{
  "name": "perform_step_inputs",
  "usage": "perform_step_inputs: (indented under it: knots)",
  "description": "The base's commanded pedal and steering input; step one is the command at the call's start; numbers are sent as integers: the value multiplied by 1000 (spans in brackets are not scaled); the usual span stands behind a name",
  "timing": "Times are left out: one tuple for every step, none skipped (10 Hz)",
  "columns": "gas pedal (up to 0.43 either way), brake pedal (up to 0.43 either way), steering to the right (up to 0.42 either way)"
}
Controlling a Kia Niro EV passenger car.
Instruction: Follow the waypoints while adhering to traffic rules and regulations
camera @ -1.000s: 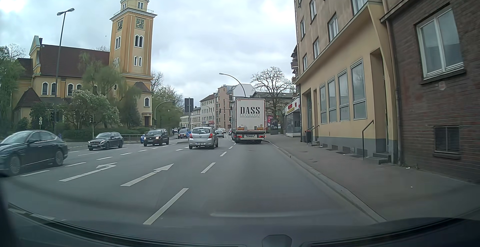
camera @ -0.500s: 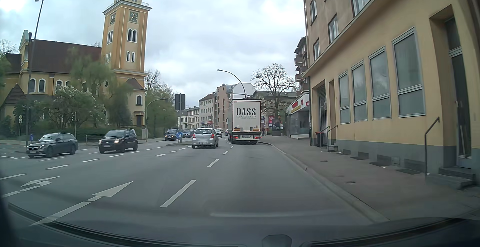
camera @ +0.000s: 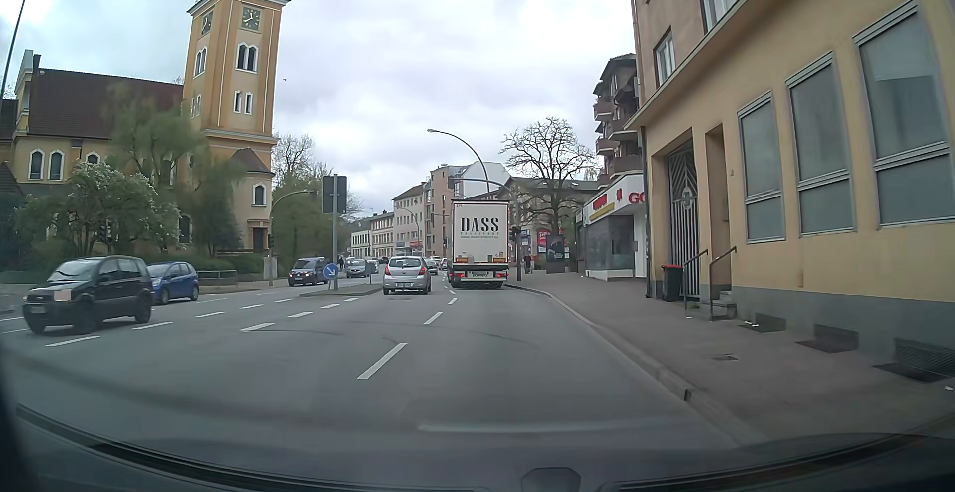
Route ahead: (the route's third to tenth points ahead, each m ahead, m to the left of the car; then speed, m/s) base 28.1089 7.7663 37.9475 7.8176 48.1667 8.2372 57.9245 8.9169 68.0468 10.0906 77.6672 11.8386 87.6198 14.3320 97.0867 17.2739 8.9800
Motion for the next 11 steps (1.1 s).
perform_step_inputs:
  knots:
    - [189, 6, -3]
    - [189, 0, -3]
    - [189, 0, -3]
    - [189, 0, -3]
    - [189, 0, -4]
    - [189, 0, -6]
    - [189, 0, -8]
    - [189, 0, -13]
    - [177, 6, -19]
    - [177, 0, -23]
    - [177, 0, -27]
